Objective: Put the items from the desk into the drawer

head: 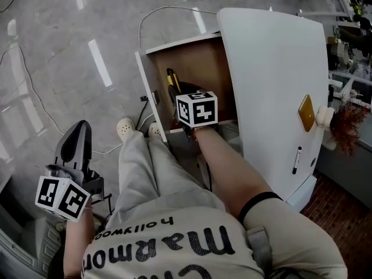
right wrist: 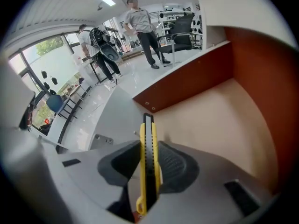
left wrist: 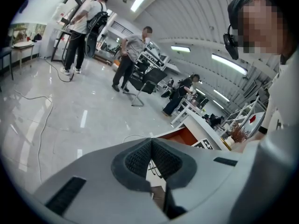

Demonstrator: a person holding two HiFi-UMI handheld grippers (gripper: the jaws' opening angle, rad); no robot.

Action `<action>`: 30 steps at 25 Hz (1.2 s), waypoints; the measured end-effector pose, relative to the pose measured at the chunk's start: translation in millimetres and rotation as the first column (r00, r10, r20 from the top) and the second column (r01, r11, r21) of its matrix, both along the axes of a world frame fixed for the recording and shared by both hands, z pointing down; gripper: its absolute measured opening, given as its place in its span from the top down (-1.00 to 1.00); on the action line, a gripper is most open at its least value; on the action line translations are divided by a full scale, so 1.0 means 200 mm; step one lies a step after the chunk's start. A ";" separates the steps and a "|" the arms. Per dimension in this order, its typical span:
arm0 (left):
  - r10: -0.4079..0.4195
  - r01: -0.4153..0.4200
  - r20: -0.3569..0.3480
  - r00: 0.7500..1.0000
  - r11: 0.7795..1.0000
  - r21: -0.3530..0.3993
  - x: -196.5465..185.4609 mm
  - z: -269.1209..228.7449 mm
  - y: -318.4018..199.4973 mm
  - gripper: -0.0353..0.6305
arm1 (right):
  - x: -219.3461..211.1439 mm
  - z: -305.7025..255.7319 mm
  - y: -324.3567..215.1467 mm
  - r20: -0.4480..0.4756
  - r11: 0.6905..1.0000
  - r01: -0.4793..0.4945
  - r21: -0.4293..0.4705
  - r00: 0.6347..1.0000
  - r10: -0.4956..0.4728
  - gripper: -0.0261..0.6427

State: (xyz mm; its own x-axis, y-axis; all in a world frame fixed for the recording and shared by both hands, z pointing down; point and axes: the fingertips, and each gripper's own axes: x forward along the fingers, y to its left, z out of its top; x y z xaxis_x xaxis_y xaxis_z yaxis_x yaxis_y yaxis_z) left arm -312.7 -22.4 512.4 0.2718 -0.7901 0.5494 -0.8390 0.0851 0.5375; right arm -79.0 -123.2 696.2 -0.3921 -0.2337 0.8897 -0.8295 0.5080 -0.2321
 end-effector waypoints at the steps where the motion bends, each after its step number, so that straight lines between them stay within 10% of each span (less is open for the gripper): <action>1: -0.009 0.009 0.001 1.000 1.000 -0.004 -0.01 0.01 0.01 0.89 | 0.00 0.03 0.00 -0.009 1.000 0.005 -0.005 1.000 -0.005 0.56; 30: -0.075 0.075 0.008 0.997 0.996 -0.053 -0.08 0.13 0.17 0.89 | 0.06 0.38 0.13 -0.210 0.993 0.055 -0.109 0.975 -0.077 0.56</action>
State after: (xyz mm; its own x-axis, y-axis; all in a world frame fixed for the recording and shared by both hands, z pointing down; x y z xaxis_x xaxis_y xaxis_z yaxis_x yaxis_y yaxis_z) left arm -329.6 12.3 538.3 0.2094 -0.7775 0.5930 -0.8324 0.1764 0.5253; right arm -67.3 -97.0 773.2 -0.2025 -0.1178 0.9722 -0.8306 0.5465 -0.1068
